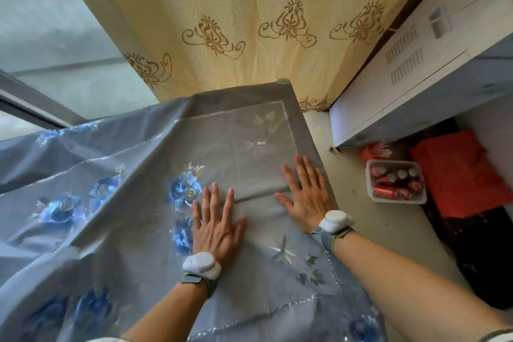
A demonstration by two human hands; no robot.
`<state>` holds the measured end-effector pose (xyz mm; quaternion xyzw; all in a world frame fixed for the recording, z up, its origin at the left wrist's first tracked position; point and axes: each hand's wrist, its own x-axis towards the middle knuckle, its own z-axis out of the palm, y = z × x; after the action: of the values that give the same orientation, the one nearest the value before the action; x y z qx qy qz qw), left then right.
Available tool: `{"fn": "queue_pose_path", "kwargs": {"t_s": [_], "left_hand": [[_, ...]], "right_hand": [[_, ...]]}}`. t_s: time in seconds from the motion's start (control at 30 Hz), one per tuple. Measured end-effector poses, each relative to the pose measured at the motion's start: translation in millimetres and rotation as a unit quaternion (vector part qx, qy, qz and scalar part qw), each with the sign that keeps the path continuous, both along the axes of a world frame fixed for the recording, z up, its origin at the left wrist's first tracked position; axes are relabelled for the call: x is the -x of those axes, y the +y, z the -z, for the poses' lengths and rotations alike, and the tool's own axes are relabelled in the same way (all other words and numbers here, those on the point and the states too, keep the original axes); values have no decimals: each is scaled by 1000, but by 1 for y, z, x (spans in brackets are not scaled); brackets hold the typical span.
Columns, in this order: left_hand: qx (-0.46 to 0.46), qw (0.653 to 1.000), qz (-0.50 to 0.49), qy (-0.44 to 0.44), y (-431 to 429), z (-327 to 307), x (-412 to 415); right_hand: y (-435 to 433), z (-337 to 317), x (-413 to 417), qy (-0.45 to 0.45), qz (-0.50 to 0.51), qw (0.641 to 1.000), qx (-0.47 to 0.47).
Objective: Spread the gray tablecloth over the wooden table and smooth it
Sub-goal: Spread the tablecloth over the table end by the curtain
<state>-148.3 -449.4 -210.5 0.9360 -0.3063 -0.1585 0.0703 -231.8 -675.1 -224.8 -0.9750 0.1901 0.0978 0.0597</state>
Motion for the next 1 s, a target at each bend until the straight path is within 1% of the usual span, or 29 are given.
{"fn": "queue_pose_path", "kwargs": {"t_s": [0.1, 0.2, 0.23, 0.33, 0.43, 0.5, 0.6, 0.7, 0.77, 0.83, 0.9, 0.93, 1.0], "left_hand": [[1, 1000, -6, -6, 12, 8, 8], [-27, 999, 9, -19, 19, 11, 16], [-34, 999, 11, -21, 21, 11, 17], [-47, 999, 12, -13, 17, 6, 15], [-63, 998, -8, -5, 16, -3, 20], [-65, 998, -5, -19, 22, -11, 40], [-45, 999, 12, -8, 32, -18, 81], [-46, 998, 33, -1, 42, -22, 124], [-58, 998, 28, 18, 47, -19, 144], [-83, 995, 24, 44, 57, -18, 167], [-87, 994, 22, 61, 65, -17, 180], [-88, 994, 23, 63, 68, -18, 183], [-97, 993, 25, 64, 71, -20, 182]], "right_hand": [[3, 5, 7, -9, 16, 1000, -10], [12, 6, 16, -24, 31, 999, -11], [12, 6, 17, -19, 30, 999, -8], [6, -5, 13, 33, 17, 999, -9], [-3, -24, 14, 44, 21, 998, -47], [-3, -37, 36, 29, 14, 998, -47], [4, -48, 80, 17, 13, 999, -46], [14, -50, 129, 17, 77, 994, -76], [19, -46, 154, 18, 154, 983, -95], [25, -42, 187, 40, 243, 960, -132], [30, -37, 213, 75, 309, 932, -175], [32, -35, 223, 87, 324, 922, -192], [35, -33, 233, 84, 327, 919, -205]]}}
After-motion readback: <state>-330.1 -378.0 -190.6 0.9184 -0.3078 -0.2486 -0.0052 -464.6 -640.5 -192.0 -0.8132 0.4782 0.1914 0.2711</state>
